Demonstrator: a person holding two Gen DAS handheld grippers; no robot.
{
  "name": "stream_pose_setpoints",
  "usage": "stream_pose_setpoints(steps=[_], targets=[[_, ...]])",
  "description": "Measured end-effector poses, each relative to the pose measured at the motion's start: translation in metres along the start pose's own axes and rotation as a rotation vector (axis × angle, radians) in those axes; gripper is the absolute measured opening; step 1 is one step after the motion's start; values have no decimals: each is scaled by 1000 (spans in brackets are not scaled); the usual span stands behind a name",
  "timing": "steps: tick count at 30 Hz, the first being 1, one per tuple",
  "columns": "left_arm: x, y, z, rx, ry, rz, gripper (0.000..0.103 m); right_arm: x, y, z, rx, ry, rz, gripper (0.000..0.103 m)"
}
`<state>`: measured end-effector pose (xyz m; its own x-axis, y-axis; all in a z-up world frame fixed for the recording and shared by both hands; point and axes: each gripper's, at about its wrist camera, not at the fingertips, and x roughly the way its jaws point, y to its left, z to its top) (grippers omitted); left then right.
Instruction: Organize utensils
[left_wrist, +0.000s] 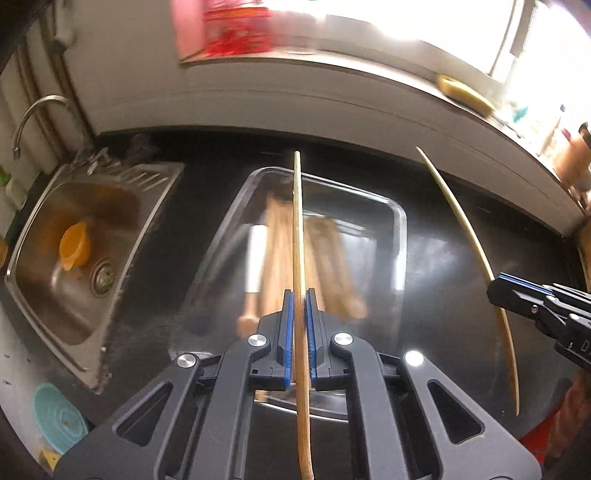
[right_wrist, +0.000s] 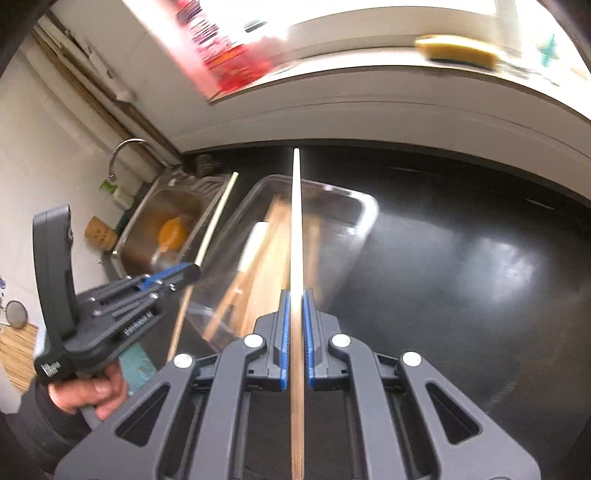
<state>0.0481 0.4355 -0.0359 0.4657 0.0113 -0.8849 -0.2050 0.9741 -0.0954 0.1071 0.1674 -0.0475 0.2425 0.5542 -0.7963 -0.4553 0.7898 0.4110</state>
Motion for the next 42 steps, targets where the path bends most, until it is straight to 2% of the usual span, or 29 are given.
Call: stream_pose_setpoints(steps=[3, 9, 18, 26, 36, 37, 38, 40, 42], targets=[[4, 16, 3, -8, 7, -8, 6, 18, 24, 10, -6, 16, 4, 8], [22, 27, 4, -11, 34, -39, 6, 45, 36, 22, 4, 60, -17, 8], [62, 28, 9, -26, 98, -57, 6, 79, 22, 33, 94, 137, -20, 8], [79, 33, 13, -35, 128, -53, 6, 113, 13, 45, 127, 220, -15, 8], [93, 37, 13, -56, 135, -35, 7, 132, 1, 61, 175, 273, 10, 9], [93, 40, 13, -61, 136, -18, 17, 131, -2, 63, 195, 277, 11, 18], [91, 43, 14, -69, 139, -9, 50, 126, -6, 66, 210, 260, 6, 54], [79, 50, 14, -93, 101, -18, 97, 109, -11, 72, 228, 191, 11, 91], [60, 55, 14, -99, 38, -24, 97, 92, -16, 77, 246, 148, 33, 91]])
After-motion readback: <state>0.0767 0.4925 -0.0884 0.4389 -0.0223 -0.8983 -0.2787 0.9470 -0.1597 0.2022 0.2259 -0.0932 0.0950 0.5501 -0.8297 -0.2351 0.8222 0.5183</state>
